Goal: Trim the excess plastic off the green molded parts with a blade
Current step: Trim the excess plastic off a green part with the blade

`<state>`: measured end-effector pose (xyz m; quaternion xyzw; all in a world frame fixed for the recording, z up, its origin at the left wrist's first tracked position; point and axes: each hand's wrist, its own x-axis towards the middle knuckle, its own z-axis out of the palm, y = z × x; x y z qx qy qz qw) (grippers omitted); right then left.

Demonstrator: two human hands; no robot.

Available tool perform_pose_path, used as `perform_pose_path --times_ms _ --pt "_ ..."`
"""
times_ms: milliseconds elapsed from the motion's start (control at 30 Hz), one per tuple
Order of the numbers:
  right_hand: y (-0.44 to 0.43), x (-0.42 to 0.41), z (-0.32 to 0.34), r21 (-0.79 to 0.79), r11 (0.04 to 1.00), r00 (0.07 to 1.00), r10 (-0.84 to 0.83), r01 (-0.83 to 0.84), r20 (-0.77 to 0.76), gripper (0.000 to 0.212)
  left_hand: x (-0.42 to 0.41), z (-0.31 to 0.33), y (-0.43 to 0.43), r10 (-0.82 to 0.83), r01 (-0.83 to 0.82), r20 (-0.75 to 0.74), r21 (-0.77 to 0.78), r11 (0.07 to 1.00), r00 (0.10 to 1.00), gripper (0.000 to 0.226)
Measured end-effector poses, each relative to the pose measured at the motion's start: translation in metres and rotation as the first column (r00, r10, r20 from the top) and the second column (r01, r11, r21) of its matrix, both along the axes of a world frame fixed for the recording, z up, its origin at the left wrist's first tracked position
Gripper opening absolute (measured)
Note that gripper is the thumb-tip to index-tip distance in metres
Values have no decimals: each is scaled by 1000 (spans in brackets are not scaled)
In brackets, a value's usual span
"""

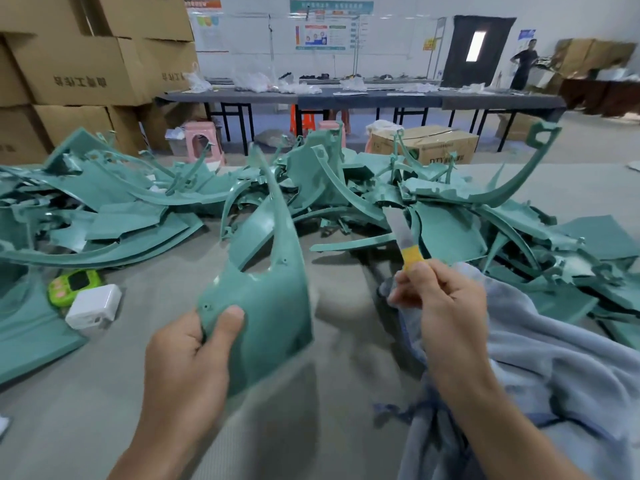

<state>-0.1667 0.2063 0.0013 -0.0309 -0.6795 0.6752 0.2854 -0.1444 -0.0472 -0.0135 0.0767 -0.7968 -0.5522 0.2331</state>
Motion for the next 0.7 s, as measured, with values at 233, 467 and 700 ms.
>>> perform_pose_path --times_ms 233,467,700 --pt "-25 8 -9 74 945 944 309 -319 118 34 -5 -2 16 -319 127 332 489 863 888 32" --pt "-31 12 -10 -147 873 810 487 -466 328 23 -8 -6 8 -32 65 137 -249 966 990 42" --pt "-36 13 -19 -60 865 768 473 -498 431 26 -8 -13 9 51 8 137 -397 918 989 57"
